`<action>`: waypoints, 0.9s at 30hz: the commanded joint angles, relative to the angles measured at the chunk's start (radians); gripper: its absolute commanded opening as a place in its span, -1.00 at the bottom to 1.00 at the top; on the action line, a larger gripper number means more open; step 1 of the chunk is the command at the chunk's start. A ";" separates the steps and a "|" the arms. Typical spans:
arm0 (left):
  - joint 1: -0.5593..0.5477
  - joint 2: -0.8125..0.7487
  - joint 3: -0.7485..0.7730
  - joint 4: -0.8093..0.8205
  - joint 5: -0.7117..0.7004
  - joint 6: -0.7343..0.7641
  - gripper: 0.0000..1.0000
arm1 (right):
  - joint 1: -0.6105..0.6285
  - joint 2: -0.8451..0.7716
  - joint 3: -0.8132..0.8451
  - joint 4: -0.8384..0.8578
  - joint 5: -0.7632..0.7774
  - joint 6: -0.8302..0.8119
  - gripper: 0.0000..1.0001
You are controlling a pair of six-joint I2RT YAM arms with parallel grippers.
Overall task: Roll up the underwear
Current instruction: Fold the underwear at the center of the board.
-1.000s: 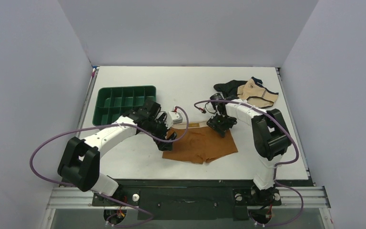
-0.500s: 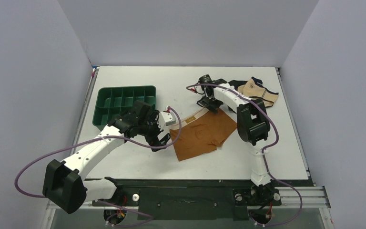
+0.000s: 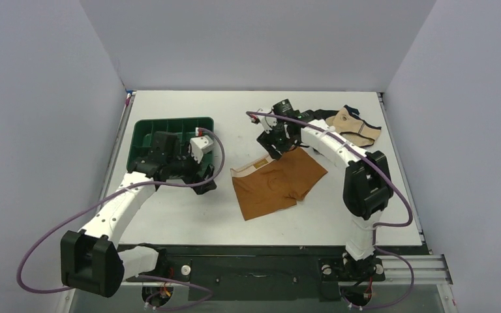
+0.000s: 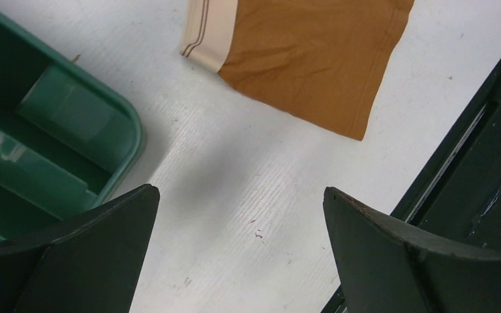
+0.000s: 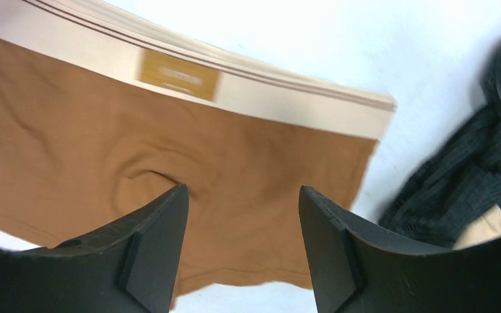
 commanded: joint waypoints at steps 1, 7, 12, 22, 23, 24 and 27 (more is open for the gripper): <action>0.087 -0.054 0.032 0.019 0.146 -0.024 0.93 | 0.074 0.002 0.004 0.066 -0.149 0.053 0.17; 0.191 -0.109 0.029 -0.015 0.187 -0.020 0.93 | 0.160 0.121 0.094 0.109 -0.186 0.124 0.14; 0.230 -0.153 0.029 -0.040 0.192 -0.005 0.93 | 0.203 0.207 0.151 0.169 -0.167 0.203 0.11; 0.253 -0.178 0.025 -0.053 0.178 0.011 0.93 | 0.247 0.272 0.134 0.273 -0.091 0.274 0.09; 0.255 -0.179 0.025 -0.053 0.177 0.011 0.93 | 0.254 0.273 0.126 0.291 -0.078 0.278 0.09; 0.257 -0.179 0.025 -0.054 0.176 0.011 0.93 | 0.258 0.273 0.114 0.299 -0.073 0.285 0.09; 0.260 -0.183 0.026 -0.051 0.171 0.011 0.93 | 0.280 0.275 0.084 0.327 -0.048 0.294 0.09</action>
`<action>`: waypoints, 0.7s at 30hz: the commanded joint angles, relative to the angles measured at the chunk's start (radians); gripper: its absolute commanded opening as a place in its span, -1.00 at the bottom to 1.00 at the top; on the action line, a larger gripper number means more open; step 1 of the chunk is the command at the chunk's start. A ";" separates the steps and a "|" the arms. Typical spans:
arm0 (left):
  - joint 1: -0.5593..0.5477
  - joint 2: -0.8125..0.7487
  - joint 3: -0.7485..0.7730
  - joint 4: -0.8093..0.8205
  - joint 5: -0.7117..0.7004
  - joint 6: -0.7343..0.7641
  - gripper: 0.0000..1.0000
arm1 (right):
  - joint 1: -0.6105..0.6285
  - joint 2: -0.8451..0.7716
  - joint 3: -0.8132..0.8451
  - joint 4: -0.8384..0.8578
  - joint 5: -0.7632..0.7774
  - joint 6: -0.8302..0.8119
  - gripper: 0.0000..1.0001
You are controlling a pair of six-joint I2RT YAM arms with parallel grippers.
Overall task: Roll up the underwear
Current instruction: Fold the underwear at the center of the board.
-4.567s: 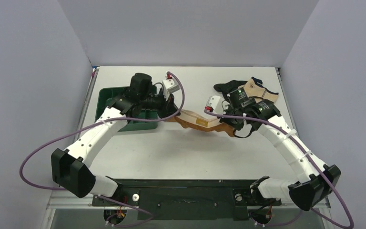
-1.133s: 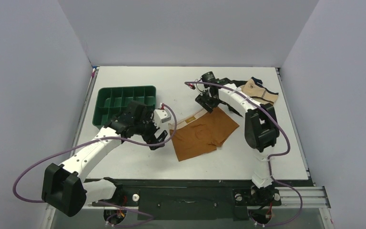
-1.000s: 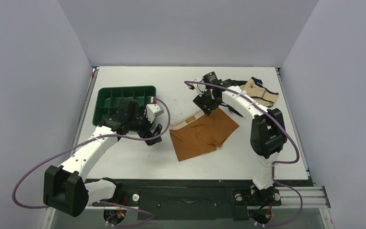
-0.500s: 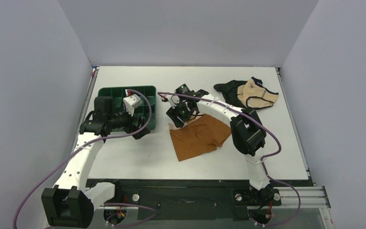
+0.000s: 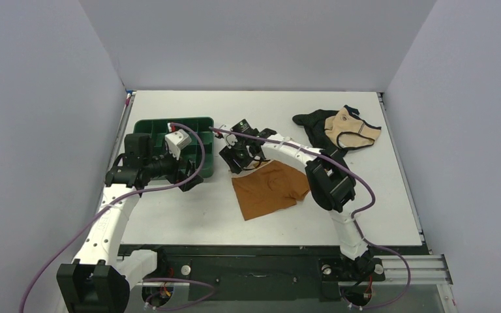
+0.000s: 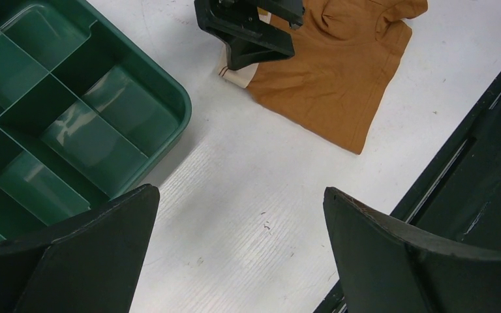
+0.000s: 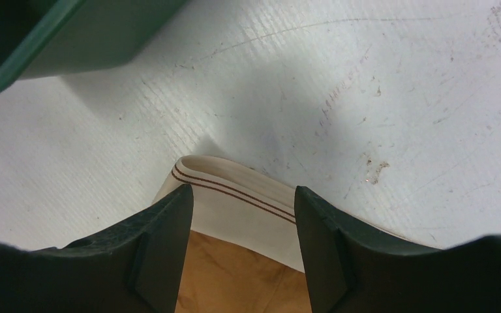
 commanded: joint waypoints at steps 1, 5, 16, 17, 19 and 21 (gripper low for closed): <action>0.012 -0.027 0.026 0.003 0.014 0.017 0.93 | 0.040 0.006 -0.039 0.091 0.053 0.039 0.08; 0.017 -0.032 0.027 0.005 0.007 0.016 0.93 | 0.067 0.005 -0.081 0.109 0.101 0.043 0.08; 0.020 -0.038 0.011 0.039 -0.012 -0.005 0.93 | 0.063 -0.056 -0.056 0.063 0.107 -0.005 0.13; 0.019 -0.038 0.004 0.046 -0.014 -0.009 0.93 | 0.061 -0.078 -0.051 0.045 0.094 -0.012 0.16; 0.020 -0.037 -0.001 0.064 -0.019 -0.018 0.93 | 0.055 -0.119 -0.058 0.022 0.063 -0.046 0.20; 0.020 -0.035 -0.002 0.078 -0.023 -0.026 0.93 | 0.052 -0.168 -0.083 -0.001 0.048 -0.075 0.23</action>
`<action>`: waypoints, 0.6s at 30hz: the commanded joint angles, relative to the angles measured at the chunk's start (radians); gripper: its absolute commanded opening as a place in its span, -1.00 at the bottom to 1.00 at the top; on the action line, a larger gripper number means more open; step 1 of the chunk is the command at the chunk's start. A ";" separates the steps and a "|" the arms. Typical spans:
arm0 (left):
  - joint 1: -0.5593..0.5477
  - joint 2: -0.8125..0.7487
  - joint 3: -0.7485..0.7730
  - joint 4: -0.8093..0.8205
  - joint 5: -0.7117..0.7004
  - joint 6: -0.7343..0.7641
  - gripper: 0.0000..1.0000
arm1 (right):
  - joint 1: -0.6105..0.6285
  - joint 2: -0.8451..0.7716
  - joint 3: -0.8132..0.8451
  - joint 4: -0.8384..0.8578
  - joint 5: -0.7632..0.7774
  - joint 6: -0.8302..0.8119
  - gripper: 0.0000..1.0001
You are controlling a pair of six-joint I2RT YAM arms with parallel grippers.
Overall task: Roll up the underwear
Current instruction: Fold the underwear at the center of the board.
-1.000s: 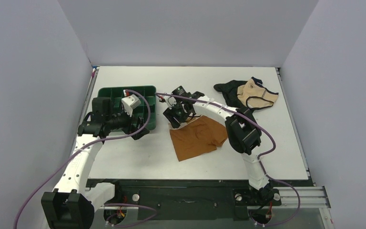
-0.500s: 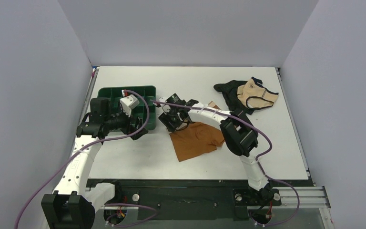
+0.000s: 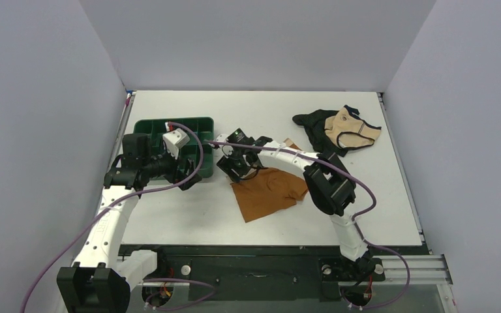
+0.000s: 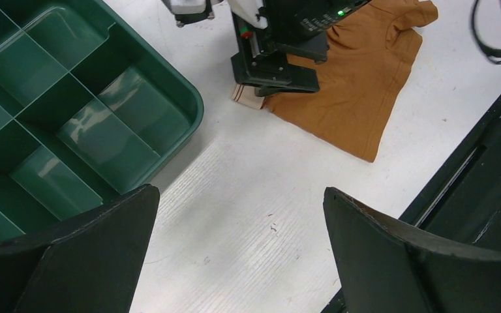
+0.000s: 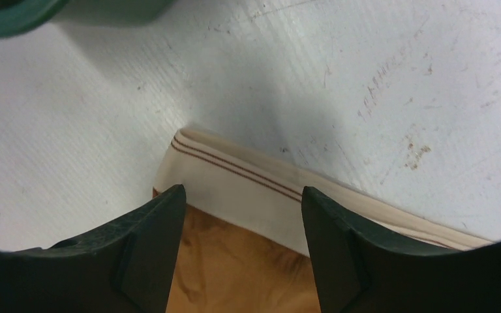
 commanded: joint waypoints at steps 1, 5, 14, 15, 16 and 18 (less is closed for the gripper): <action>0.007 -0.017 0.001 0.074 -0.005 -0.025 0.93 | -0.013 -0.172 -0.011 -0.058 -0.049 -0.079 0.24; 0.007 -0.010 0.018 0.088 -0.004 -0.037 0.93 | -0.006 -0.249 -0.089 -0.118 -0.080 -0.144 0.27; 0.011 -0.003 0.052 0.102 -0.030 -0.063 0.93 | 0.084 -0.323 -0.299 -0.166 -0.081 -0.247 0.33; 0.012 -0.003 0.056 0.102 -0.033 -0.064 0.93 | 0.107 -0.324 -0.321 -0.163 -0.076 -0.252 0.32; 0.014 -0.003 0.057 0.103 -0.035 -0.068 0.93 | 0.116 -0.325 -0.330 -0.162 -0.074 -0.260 0.31; 0.016 -0.002 0.062 0.100 -0.040 -0.073 0.93 | 0.148 -0.325 -0.352 -0.152 -0.069 -0.265 0.28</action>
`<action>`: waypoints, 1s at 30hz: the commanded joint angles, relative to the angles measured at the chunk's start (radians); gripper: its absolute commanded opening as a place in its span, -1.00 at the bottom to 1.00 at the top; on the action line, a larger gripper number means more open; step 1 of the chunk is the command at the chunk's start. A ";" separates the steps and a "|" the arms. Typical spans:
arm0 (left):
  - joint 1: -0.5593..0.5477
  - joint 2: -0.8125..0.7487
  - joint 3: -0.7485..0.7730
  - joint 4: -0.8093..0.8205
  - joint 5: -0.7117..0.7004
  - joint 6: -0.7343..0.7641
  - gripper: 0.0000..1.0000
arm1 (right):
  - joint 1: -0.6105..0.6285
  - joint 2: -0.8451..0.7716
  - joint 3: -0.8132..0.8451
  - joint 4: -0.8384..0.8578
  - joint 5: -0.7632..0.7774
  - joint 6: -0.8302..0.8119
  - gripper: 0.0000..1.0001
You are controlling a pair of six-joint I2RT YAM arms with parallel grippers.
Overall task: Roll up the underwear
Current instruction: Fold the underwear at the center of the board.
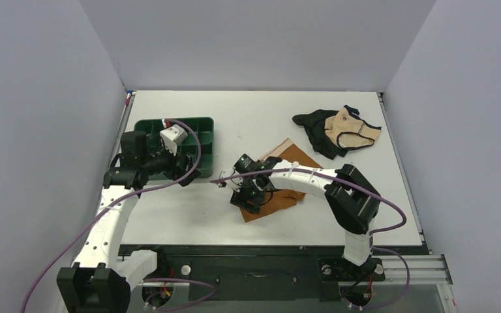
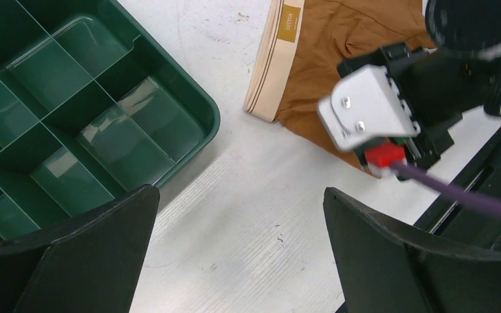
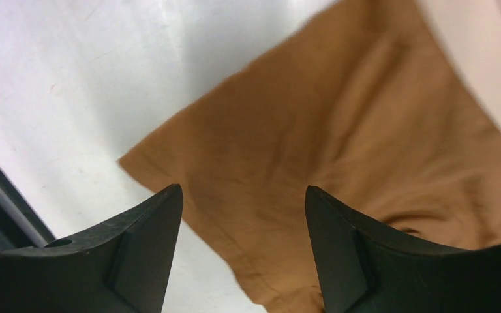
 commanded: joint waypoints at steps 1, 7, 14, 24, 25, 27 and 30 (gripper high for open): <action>0.014 -0.003 0.061 0.047 -0.014 -0.022 0.93 | 0.072 -0.030 -0.036 0.015 0.002 -0.047 0.26; 0.017 -0.007 0.077 0.030 -0.036 -0.023 0.93 | 0.132 -0.030 -0.065 0.038 0.006 -0.049 0.22; 0.017 -0.007 0.086 0.021 -0.044 -0.021 0.93 | 0.159 -0.024 -0.094 0.075 0.012 -0.041 0.14; 0.017 -0.003 0.070 0.038 -0.047 -0.016 0.93 | 0.161 -0.008 -0.106 0.081 0.027 -0.023 -0.42; 0.017 -0.002 0.068 0.044 -0.050 -0.012 0.93 | 0.161 -0.012 -0.109 0.076 0.024 -0.025 -0.48; 0.017 0.004 0.063 0.046 -0.055 0.004 0.93 | 0.160 -0.034 -0.125 0.062 0.018 -0.038 -0.64; 0.017 0.014 0.049 0.055 -0.067 0.036 0.93 | 0.160 -0.094 -0.175 0.034 -0.006 -0.074 -0.86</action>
